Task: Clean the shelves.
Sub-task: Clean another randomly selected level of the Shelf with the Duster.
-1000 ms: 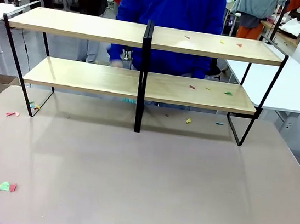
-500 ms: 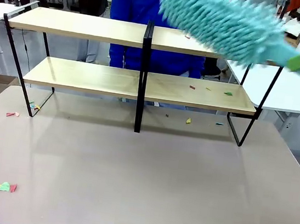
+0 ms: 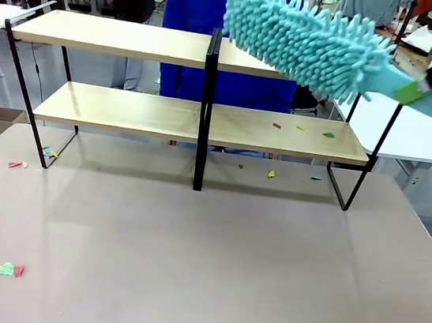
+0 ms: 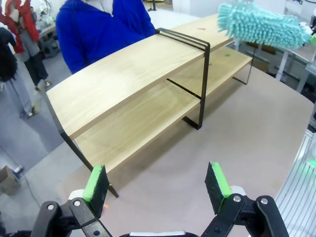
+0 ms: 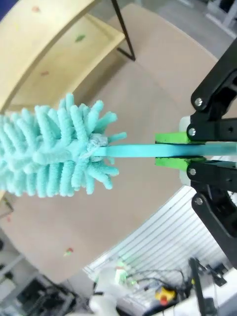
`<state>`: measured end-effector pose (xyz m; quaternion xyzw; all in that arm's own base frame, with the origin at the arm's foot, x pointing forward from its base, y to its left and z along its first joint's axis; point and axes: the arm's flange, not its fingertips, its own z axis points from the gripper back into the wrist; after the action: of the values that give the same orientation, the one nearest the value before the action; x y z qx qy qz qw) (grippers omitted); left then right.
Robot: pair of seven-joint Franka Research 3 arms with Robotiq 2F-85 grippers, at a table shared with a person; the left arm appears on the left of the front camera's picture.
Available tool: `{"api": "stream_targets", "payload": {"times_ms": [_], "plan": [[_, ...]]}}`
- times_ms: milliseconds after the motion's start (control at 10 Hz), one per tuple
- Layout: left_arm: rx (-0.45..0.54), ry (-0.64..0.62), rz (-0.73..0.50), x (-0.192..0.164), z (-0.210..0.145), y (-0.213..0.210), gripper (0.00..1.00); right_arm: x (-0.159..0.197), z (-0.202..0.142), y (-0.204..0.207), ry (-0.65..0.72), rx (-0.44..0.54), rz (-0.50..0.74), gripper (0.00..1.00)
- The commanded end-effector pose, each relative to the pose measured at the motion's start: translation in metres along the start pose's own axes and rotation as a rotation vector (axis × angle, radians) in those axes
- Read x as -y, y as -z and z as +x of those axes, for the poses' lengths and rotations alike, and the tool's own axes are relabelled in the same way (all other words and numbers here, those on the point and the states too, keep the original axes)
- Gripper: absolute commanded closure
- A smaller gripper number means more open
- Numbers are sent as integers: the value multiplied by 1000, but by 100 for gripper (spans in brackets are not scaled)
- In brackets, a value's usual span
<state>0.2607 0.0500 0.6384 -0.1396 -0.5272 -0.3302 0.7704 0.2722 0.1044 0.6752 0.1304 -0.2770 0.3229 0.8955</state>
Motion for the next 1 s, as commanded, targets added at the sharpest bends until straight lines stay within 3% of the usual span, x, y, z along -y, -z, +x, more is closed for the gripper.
{"api": "stream_targets", "payload": {"times_ms": [0,500,900], "plan": [[1,-3,-3,-1,-1,1,0,4,63,4,113,-57,-98,88],[1,-3,-3,-1,-1,1,0,19,129,44,246,-146,-172,88],[1,-3,-3,-1,-1,1,0,26,141,63,297,-210,-227,88]]}}
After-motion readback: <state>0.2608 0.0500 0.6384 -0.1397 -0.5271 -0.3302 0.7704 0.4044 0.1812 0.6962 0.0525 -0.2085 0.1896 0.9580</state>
